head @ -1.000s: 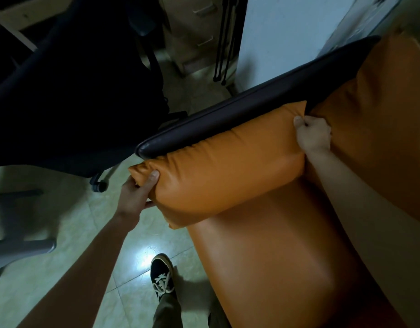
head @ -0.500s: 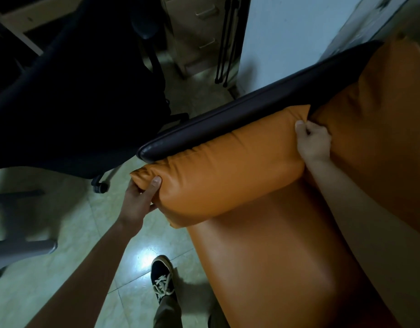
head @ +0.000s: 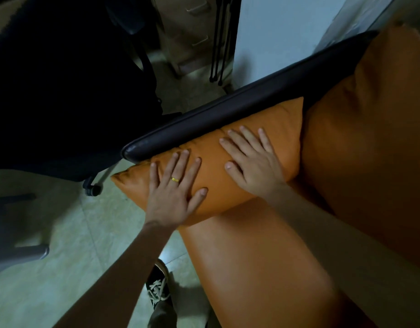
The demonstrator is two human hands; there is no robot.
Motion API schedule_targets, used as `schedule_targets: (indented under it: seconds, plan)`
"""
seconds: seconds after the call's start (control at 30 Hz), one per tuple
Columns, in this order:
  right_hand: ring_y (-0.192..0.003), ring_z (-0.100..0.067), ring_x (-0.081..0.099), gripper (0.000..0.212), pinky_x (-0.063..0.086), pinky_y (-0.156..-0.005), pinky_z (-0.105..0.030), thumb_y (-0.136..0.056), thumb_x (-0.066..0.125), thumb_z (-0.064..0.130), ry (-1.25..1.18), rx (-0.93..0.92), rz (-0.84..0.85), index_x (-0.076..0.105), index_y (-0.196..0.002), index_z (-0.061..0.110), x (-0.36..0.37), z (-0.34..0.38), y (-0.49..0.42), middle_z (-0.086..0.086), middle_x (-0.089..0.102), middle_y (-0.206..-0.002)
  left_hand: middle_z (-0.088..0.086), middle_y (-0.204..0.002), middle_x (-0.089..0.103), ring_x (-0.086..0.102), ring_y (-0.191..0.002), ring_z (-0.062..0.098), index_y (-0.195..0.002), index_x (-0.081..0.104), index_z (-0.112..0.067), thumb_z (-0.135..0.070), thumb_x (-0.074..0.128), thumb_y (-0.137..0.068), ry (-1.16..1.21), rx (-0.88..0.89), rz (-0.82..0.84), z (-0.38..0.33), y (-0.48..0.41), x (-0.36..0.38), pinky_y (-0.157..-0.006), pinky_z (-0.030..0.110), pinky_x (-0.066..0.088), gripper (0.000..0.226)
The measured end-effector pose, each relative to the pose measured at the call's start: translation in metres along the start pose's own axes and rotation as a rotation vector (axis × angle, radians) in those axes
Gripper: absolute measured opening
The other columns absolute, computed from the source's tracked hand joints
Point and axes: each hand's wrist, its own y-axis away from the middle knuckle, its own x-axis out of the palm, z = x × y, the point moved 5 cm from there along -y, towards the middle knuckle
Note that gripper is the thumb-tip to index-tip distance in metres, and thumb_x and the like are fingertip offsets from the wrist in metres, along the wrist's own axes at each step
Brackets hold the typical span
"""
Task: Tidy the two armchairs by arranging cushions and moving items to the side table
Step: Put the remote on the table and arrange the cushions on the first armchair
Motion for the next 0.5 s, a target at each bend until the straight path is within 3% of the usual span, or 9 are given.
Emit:
schedule_targets:
  seconds: [0.13,0.33,0.43,0.5]
  plan:
    - [-0.152,-0.023,0.024,0.056,0.013,-0.124,-0.051,-0.105,0.030,0.049,-0.012,0.010,-0.005,0.039,-0.154,0.024,0.005,-0.040,0.007,-0.003,0.038,-0.159,0.002,-0.166,0.023,0.021,-0.152,0.024,-0.159,0.023,-0.031,-0.063,0.031,-0.099,-0.016,0.063,0.010,0.022,0.004,0.009,-0.121,0.053,0.015,0.068]
    - [-0.154,-0.022,0.018,0.053,0.006,-0.126,-0.047,-0.106,0.028,0.038,-0.060,0.158,0.081,0.037,-0.155,0.021,-0.015,-0.088,0.011,-0.004,0.033,-0.163,0.007,-0.162,0.031,0.022,-0.151,0.028,-0.157,0.027,-0.025,-0.052,0.016,-0.104,0.164,-0.171,0.152,0.065,0.016,-0.008,-0.122,0.053,0.015,0.061]
    - [-0.156,-0.022,0.005,0.058,-0.001,-0.126,-0.045,-0.106,0.031,0.040,-0.193,0.516,-0.011,0.026,-0.159,0.017,-0.026,-0.084,0.025,-0.007,0.015,-0.169,0.004,-0.167,0.017,0.008,-0.155,0.022,-0.158,0.025,-0.024,-0.051,0.019,-0.103,0.184,-0.274,0.157,0.055,0.024,-0.021,-0.122,0.057,0.006,0.062]
    - [-0.156,-0.023,0.001,0.066,0.002,-0.126,-0.046,-0.105,0.031,0.045,-0.292,0.679,-0.061,0.017,-0.161,0.012,-0.028,-0.072,0.048,-0.009,0.007,-0.170,0.001,-0.169,0.008,0.002,-0.155,0.020,-0.159,0.021,-0.026,-0.051,0.026,-0.102,0.202,-0.235,0.144,0.034,0.029,-0.027,-0.121,0.060,0.005,0.062]
